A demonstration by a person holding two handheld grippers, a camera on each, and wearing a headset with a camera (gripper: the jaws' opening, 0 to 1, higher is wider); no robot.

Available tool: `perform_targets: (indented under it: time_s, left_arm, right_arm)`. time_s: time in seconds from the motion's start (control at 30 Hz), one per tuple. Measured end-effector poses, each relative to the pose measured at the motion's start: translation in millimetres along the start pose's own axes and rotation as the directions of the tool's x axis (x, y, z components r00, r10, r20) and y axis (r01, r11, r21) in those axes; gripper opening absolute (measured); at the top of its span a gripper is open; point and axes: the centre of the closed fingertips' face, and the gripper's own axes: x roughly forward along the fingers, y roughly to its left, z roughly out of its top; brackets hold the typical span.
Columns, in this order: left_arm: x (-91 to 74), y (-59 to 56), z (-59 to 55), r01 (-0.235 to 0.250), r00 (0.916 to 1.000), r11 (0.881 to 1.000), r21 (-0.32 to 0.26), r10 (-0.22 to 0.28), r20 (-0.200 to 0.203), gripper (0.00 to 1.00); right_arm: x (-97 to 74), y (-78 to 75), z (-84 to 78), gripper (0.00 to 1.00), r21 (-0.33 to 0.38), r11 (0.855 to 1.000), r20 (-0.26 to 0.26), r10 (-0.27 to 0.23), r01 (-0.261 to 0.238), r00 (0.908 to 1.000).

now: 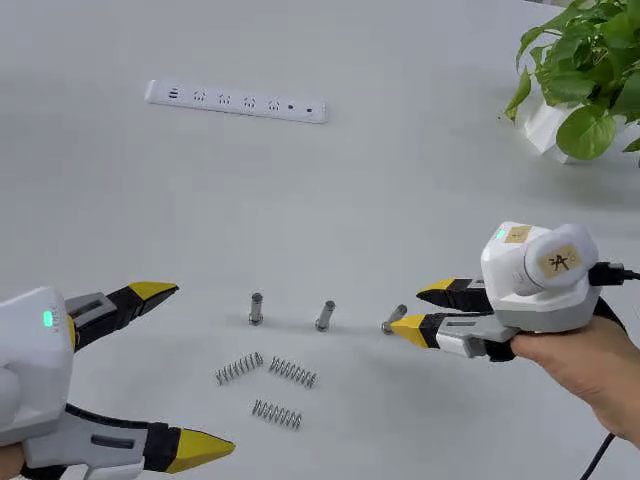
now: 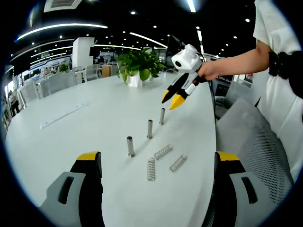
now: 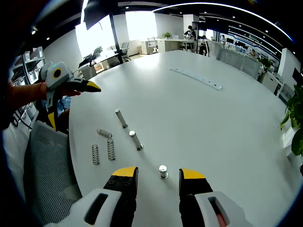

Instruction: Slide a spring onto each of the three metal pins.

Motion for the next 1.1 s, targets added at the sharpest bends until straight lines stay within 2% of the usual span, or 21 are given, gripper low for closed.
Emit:
perform_targets:
  time_s: [0.37,0.4,0.67,0.9,1.1]
  left_arm:
    - [-2.6,-5.0,5.1,-0.009,0.9999,1.000,0.022,0.010,-0.005,0.98]
    - [-2.4,-5.7,6.0,-0.009,1.0000,1.000,0.021,0.009,-0.003,0.98]
    - [-1.0,-9.9,10.6,-0.012,0.9999,0.999,0.032,0.013,-0.005,0.98]
    - [0.1,-11.7,11.4,-0.019,0.9998,0.999,0.031,0.019,-0.008,0.97]
    - [1.6,-11.2,10.2,-0.021,0.9996,0.999,0.028,0.022,-0.015,0.96]
  right_arm:
    - [-18.7,2.0,-4.2,0.44,-0.016,1.000,0.040,0.007,-0.007,0.9992]
    - [-20.7,1.9,-3.4,0.45,-0.017,1.000,0.058,0.011,-0.010,0.9983]
    - [-33.6,6.1,-10.4,0.59,-0.037,0.999,0.097,0.035,-0.032,0.9946]
    - [-40.5,11.9,-19.3,0.71,-0.053,0.996,0.143,0.073,-0.066,0.9870]
    - [-47.4,20.4,-24.7,0.83,-0.072,0.991,0.202,0.121,-0.109,0.9719]
